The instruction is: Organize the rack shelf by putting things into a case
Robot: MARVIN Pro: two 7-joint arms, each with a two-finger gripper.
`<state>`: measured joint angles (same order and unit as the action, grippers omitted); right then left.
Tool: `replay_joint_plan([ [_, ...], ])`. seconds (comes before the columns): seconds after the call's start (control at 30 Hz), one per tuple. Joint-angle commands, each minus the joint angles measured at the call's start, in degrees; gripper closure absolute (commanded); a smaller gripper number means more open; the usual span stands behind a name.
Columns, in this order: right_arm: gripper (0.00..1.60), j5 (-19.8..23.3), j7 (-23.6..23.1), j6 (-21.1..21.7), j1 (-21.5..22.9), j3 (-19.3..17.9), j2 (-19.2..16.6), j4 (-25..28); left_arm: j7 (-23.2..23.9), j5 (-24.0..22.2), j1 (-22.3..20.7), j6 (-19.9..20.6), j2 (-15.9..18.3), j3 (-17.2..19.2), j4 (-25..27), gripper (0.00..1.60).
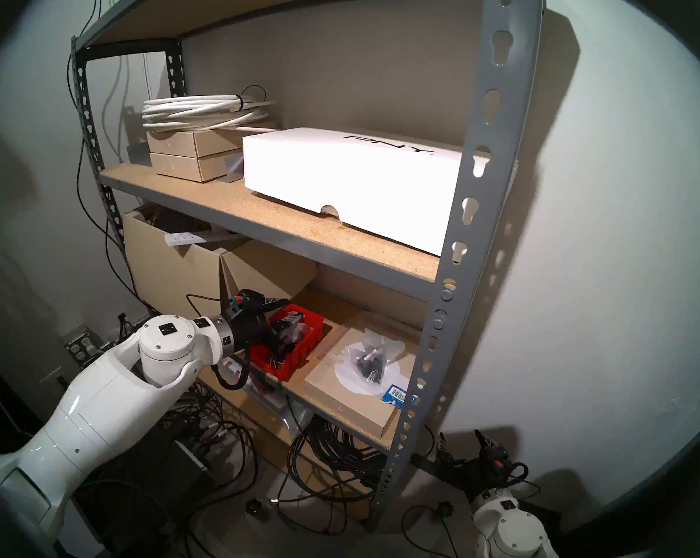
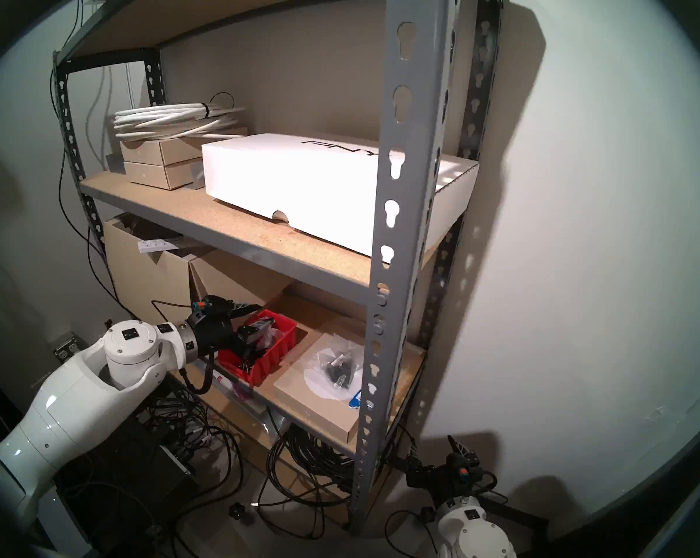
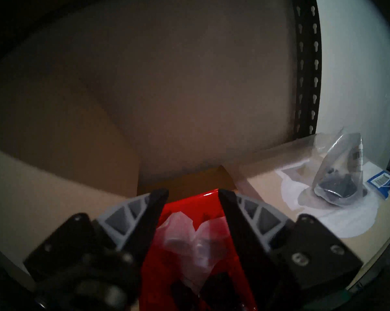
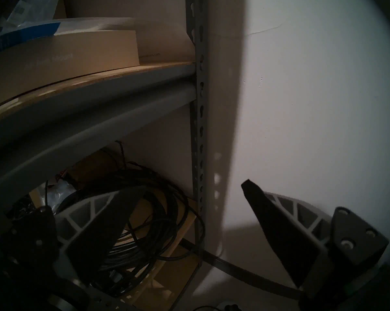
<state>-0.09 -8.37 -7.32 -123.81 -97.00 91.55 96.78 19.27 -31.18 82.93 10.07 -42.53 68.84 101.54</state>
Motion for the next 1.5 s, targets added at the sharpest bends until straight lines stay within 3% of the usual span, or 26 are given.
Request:
replay_joint_plan([
  [0.0,0.0,0.02,0.0,-0.09,0.03,0.01,0.02,0.96,-0.33,-2.48,3.64,-0.35,2.59,2.95,5.43,0.53],
  [0.17,0.0,0.01,0.0,-0.08,0.03,0.01,0.02,0.97,0.42,-4.69,6.04,-0.02,3.92,4.03,8.22,0.48],
  [0.23,0.0,0.01,0.0,-0.07,0.03,0.01,0.02,0.98,0.97,-5.47,6.57,0.0,4.2,4.15,8.78,0.36],
  [0.43,0.0,0.01,0.01,-0.06,0.02,0.01,0.02,1.0,0.93,-5.35,7.24,-0.74,3.46,3.51,9.65,0.37],
  [0.67,0.0,0.02,0.0,-0.08,0.03,0.01,0.02,0.97,1.52,-4.29,5.64,-0.23,1.42,0.75,10.17,0.19],
  [0.97,0.0,0.01,0.0,-0.08,0.03,0.01,0.02,0.98,1.79,-2.77,3.22,0.5,-1.02,-3.07,9.71,0.2],
  [1.1,0.0,0.01,0.0,-0.07,0.03,0.01,0.02,0.98,2.27,-2.49,2.56,0.75,-1.61,-4.25,9.58,0.06],
  [1.47,0.0,0.01,0.0,-0.07,0.03,0.01,0.02,0.98,3.54,-4.06,0.73,2.77,-4.95,-6.95,8.06,0.08],
])
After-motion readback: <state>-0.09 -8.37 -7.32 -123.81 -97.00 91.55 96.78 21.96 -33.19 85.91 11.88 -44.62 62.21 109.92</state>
